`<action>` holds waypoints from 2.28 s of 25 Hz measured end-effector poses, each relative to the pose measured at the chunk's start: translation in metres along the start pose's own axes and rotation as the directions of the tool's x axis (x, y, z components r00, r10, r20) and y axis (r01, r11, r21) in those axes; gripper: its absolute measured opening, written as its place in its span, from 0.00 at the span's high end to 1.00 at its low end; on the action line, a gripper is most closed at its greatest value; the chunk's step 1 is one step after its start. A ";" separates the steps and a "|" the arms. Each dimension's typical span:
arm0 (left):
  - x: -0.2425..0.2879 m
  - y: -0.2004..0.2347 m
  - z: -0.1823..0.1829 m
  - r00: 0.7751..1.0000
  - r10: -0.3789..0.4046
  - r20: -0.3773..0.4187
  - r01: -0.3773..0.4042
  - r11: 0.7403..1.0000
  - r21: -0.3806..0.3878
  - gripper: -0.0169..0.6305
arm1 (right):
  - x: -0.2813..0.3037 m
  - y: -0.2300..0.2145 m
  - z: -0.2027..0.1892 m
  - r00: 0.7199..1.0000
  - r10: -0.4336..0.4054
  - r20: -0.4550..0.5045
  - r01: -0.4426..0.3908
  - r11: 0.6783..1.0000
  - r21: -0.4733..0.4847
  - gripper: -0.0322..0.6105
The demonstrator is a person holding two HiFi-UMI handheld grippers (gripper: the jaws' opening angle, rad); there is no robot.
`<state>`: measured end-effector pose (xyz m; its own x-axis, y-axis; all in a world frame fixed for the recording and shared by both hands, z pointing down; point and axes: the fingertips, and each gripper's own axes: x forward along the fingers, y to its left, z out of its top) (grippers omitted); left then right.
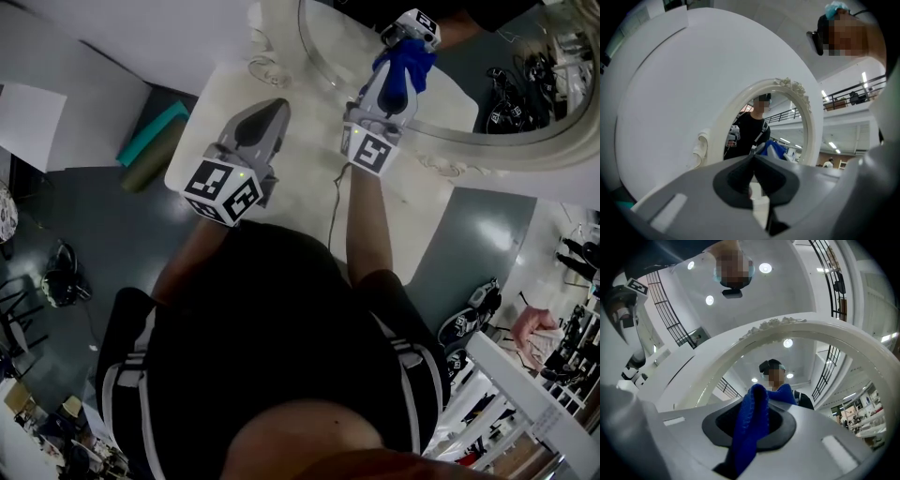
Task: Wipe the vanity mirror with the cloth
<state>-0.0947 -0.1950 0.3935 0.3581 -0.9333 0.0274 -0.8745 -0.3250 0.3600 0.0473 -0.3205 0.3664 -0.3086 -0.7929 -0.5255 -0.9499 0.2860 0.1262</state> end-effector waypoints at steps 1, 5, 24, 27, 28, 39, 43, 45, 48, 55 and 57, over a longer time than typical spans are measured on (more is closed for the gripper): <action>-0.001 0.002 0.001 1.000 0.005 0.003 -0.005 1.000 -0.004 0.96 | 0.002 0.006 0.001 1.000 0.011 0.003 -0.011 1.000 -0.012 0.88; -0.006 0.009 0.001 1.000 0.022 0.009 -0.022 1.000 -0.002 0.96 | 0.010 0.031 0.002 0.997 0.078 0.027 -0.075 0.992 -0.102 0.88; -0.050 0.053 0.008 0.992 0.121 0.031 -0.120 0.992 -0.029 0.96 | 0.026 0.133 -0.043 0.957 0.277 -0.083 -0.279 0.960 -0.010 0.88; -0.061 0.062 0.011 0.989 0.145 0.036 -0.144 0.989 -0.030 0.96 | 0.025 0.151 -0.058 0.939 0.324 -0.120 -0.322 0.946 0.039 0.88; -0.065 0.065 0.011 0.988 0.153 0.037 -0.151 0.988 -0.030 0.96 | 0.024 0.153 -0.061 0.938 0.323 -0.128 -0.316 0.946 0.075 0.89; -0.091 0.082 0.008 0.986 0.160 0.036 -0.157 0.985 -0.075 0.96 | 0.026 0.158 -0.061 0.907 0.411 -0.093 -0.355 0.863 0.359 0.89; -0.091 0.074 0.010 0.992 0.122 0.041 -0.118 0.989 -0.083 0.96 | 0.025 0.159 -0.059 0.881 0.462 -0.100 -0.377 0.815 0.441 0.89; -0.092 0.071 0.013 0.993 0.104 0.046 -0.100 0.992 -0.083 0.96 | 0.024 0.159 -0.055 0.881 0.462 -0.105 -0.370 0.811 0.454 0.89; -0.092 0.068 0.015 0.995 0.083 0.056 -0.078 0.994 -0.076 0.96 | 0.018 0.152 -0.044 0.899 0.423 -0.115 -0.331 0.827 0.455 0.89; -0.096 0.070 0.011 0.999 0.021 0.039 -0.018 0.997 -0.074 0.96 | -0.018 0.134 -0.021 0.930 0.291 -0.225 -0.184 0.898 0.399 0.89; -0.095 0.076 0.003 1.000 -0.002 0.020 0.003 0.997 -0.075 0.96 | -0.032 0.132 -0.020 0.928 0.263 -0.265 -0.150 0.912 0.381 0.89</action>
<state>-0.1959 -0.1317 0.4159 0.3532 -0.9355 0.0078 -0.8461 -0.3158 0.4293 -0.0696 -0.2681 0.4167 -0.5496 -0.8028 -0.2312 -0.8011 0.5849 -0.1269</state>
